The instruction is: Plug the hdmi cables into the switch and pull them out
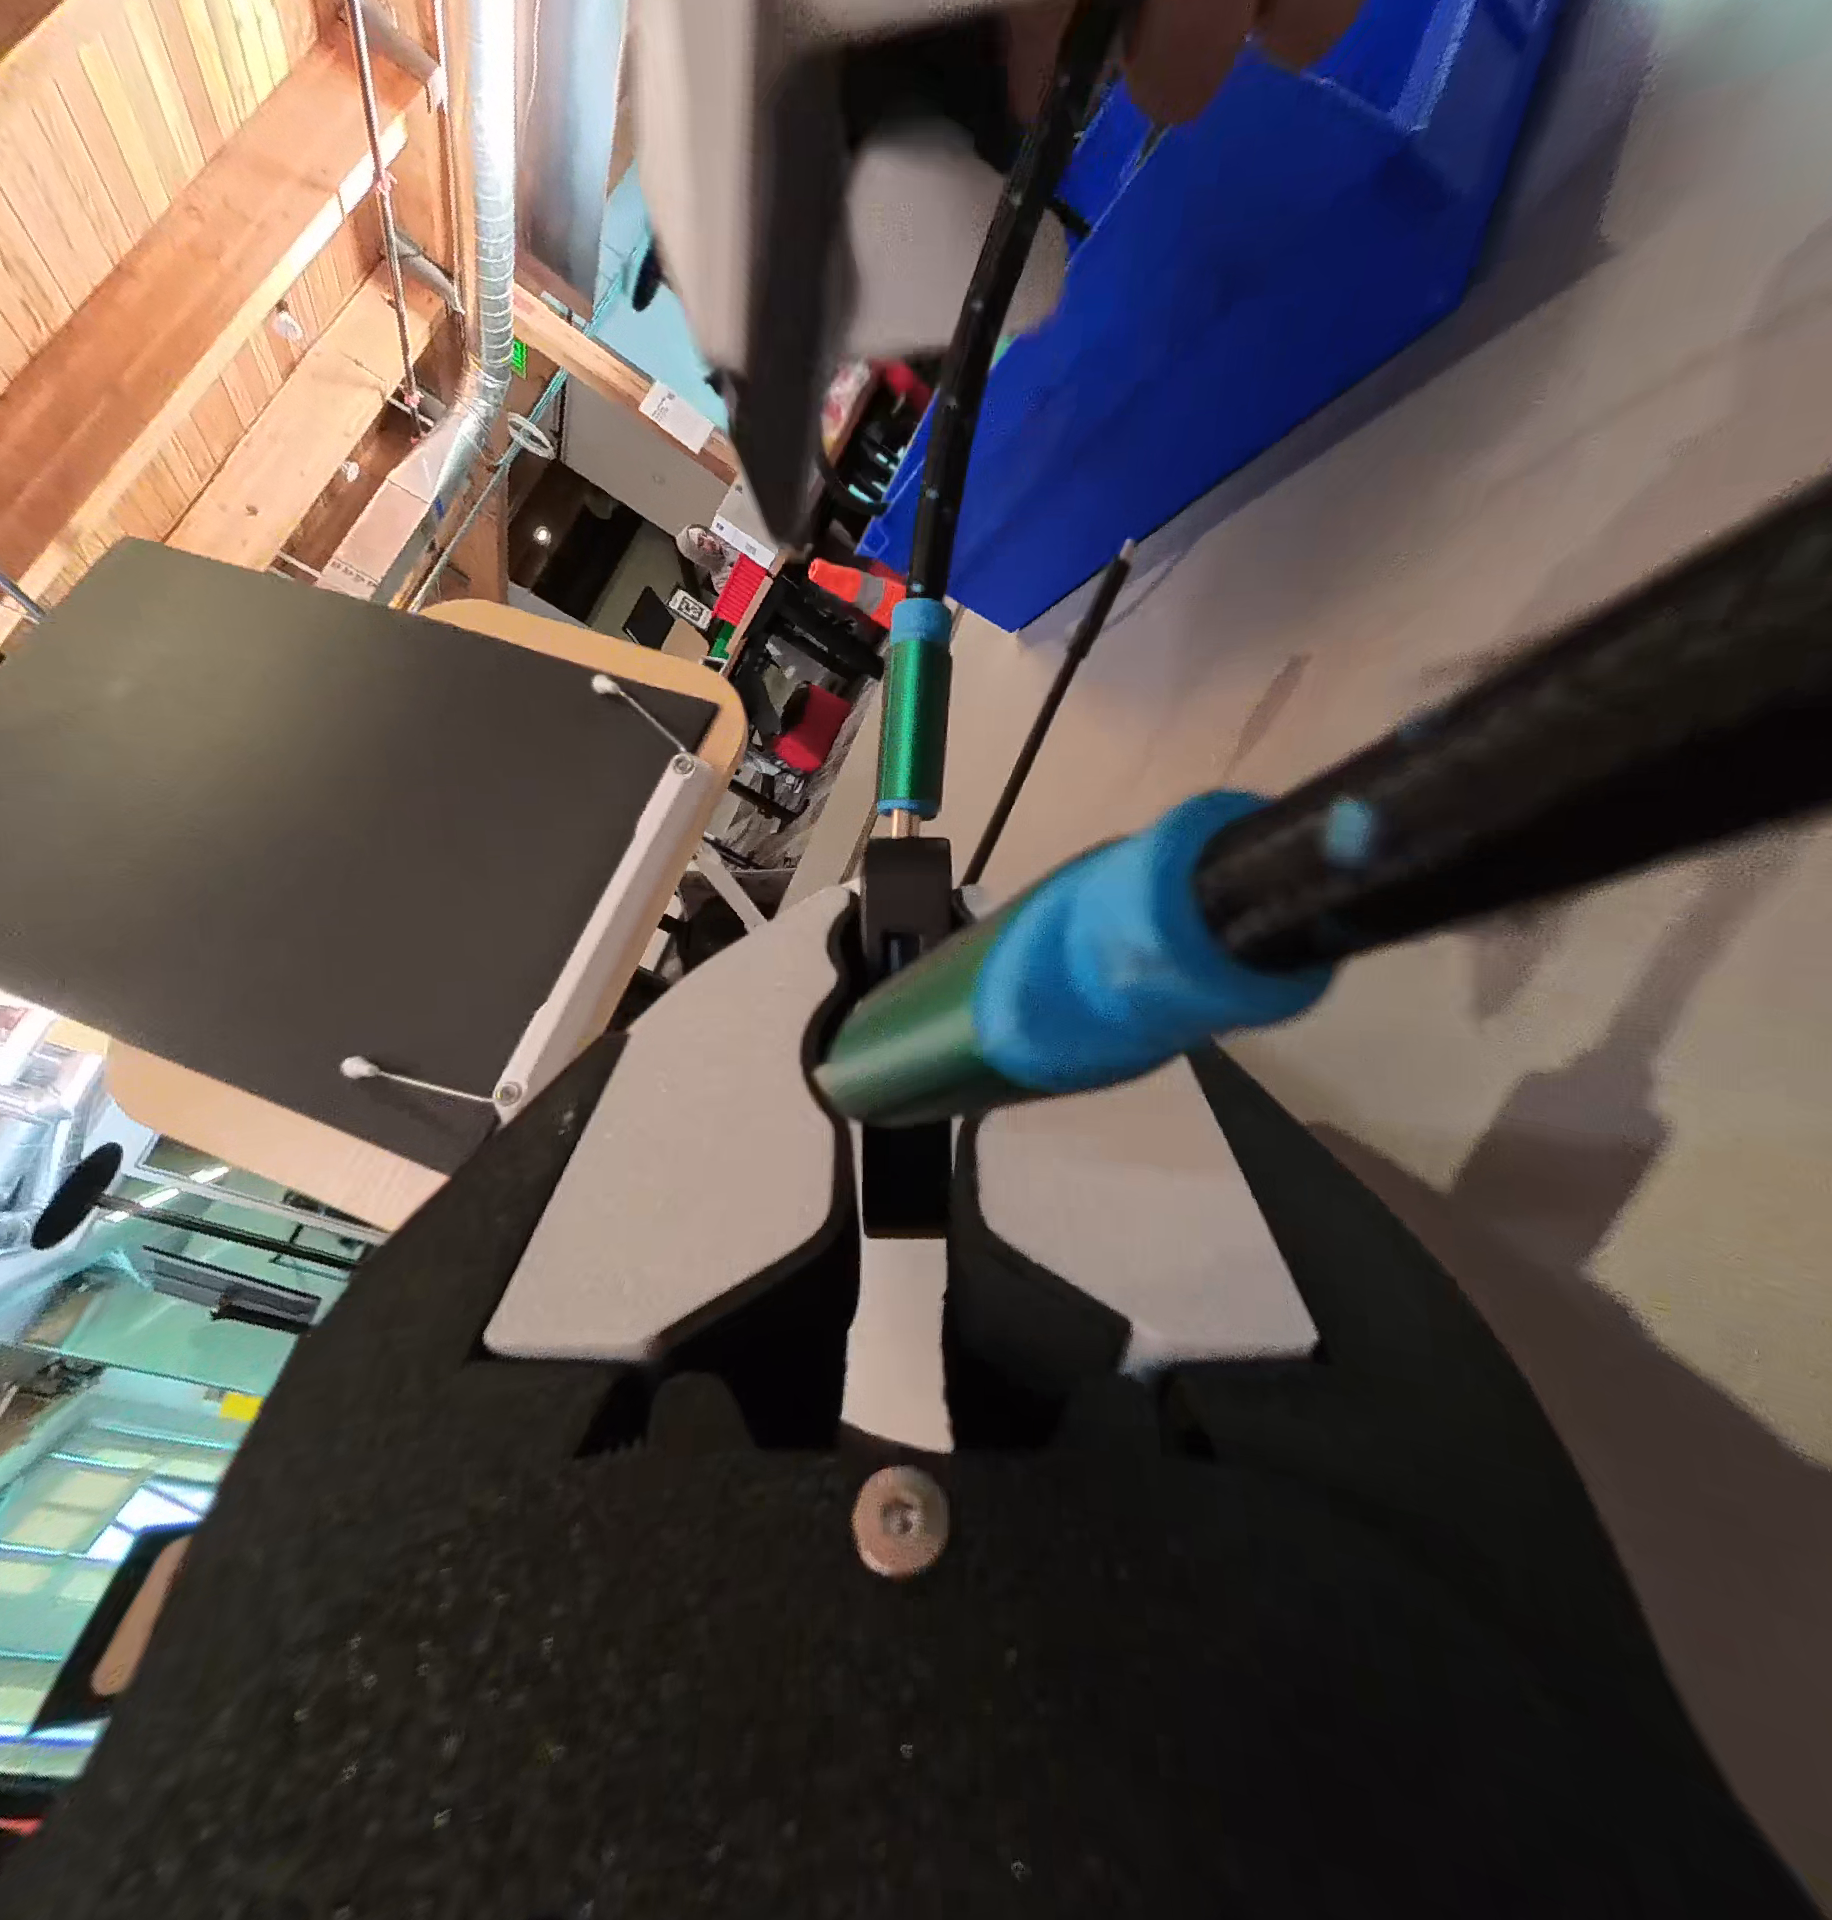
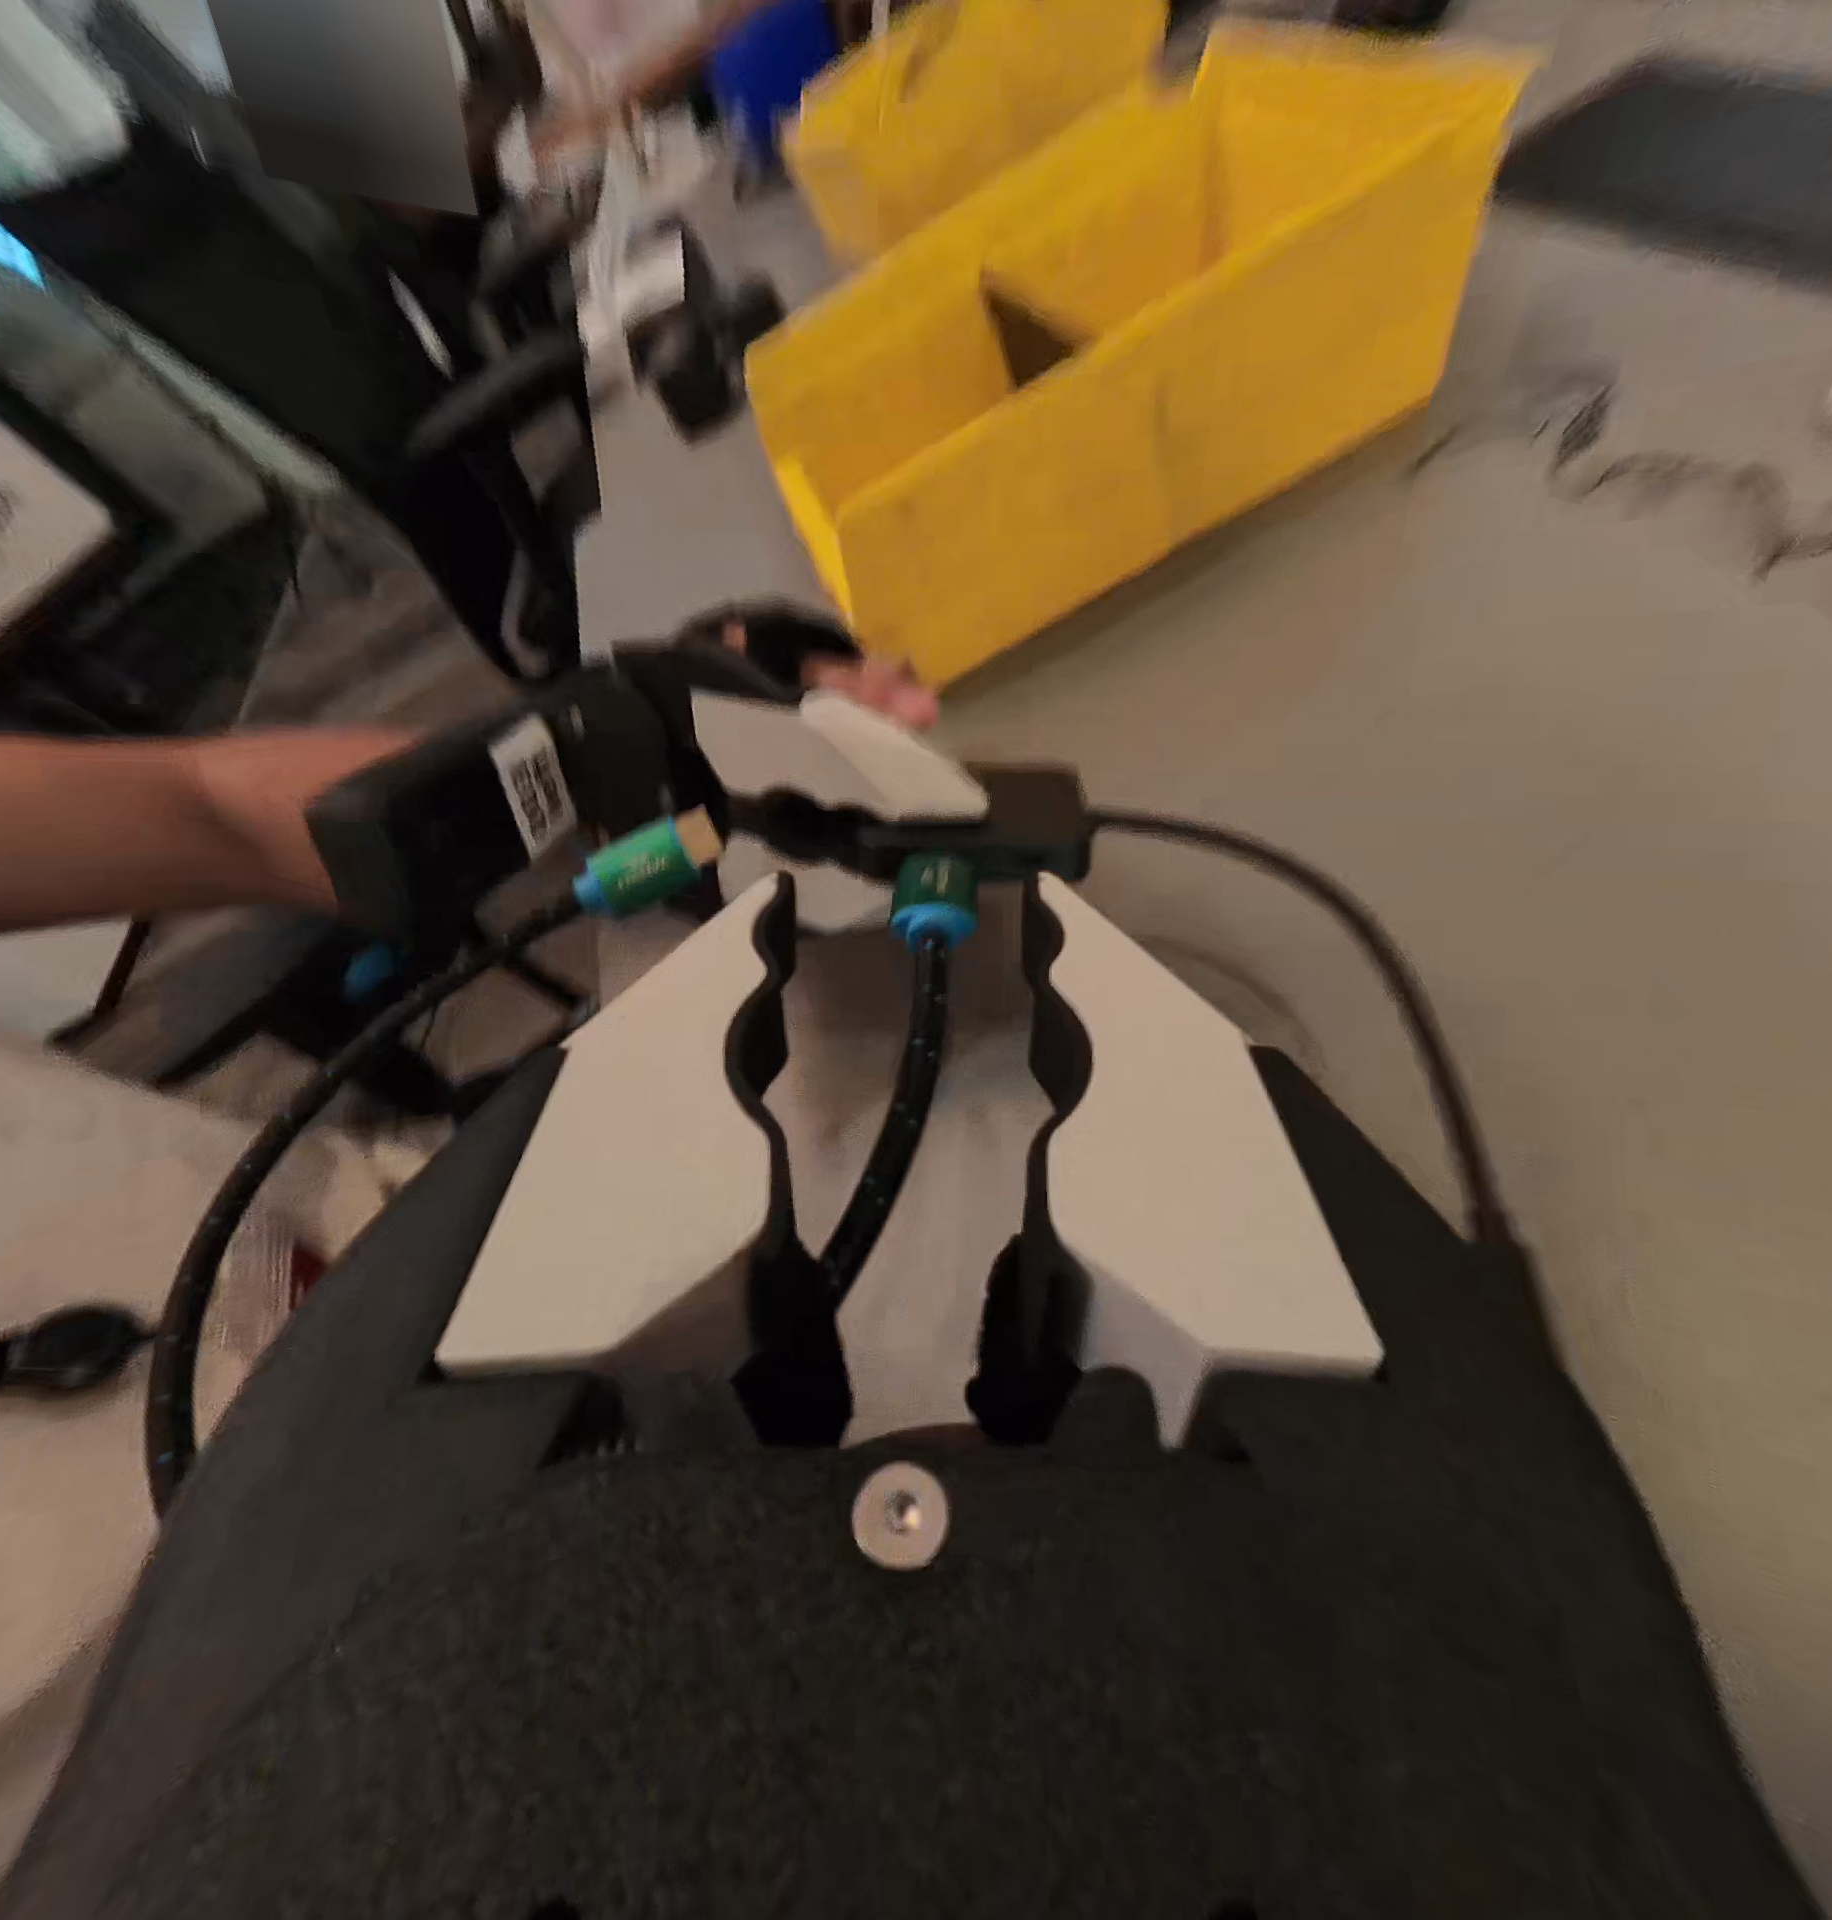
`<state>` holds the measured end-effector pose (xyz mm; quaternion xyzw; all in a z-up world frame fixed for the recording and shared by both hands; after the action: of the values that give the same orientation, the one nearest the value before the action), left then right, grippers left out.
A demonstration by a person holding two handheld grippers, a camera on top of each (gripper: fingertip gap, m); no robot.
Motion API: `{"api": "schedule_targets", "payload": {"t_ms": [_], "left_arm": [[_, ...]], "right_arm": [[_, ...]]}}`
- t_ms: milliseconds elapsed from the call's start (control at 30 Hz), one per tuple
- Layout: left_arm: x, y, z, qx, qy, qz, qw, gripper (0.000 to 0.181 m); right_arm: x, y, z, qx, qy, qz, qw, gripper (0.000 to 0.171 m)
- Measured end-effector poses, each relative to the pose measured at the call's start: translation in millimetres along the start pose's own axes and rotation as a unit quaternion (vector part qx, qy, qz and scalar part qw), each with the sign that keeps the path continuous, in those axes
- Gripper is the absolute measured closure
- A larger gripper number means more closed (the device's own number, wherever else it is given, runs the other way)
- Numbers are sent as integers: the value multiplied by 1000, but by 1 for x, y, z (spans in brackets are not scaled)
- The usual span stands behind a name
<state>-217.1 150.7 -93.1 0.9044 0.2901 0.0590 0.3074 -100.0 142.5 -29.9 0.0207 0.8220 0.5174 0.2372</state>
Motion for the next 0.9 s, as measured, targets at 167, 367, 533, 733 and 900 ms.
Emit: {"api": "schedule_targets", "payload": {"t_ms": [167, 367, 533, 733, 900], "left_arm": [[-2, 0, -7, -28, 9, 6, 1000, 168], [-9, -2, -28, -103, 38, 25, 994, 168], [-8, -1, -19, -70, 25, 25, 997, 168], [-6, 4, -9, -42, 13, 24, 999, 168], [-4, -1, -5, -13, 9, 15, 1000, 168]], "right_arm": [[-54, 25, 19, -2, -83, 168, 982, 129], [-9, -32, 7, -24, -138, 114, 984, 130], [29, -27, -15, -61, -125, 129, 982, 131], [31, -21, -8, -25, -91, 132, 987, 141], [33, -24, -10, -38, -100, 121, 987, 152]]}}
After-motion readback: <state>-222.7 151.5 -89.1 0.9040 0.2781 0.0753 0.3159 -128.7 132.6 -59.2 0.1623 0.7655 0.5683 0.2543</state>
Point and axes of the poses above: each gripper's, where its closed fingertips meet, x out along the fingers, y out of its top, z = x × y across the jaws, the point moved 5 cm from there along -x, back along the fingers, and after that the axes turned 2 degrees about -x, right-handed, at the moved point
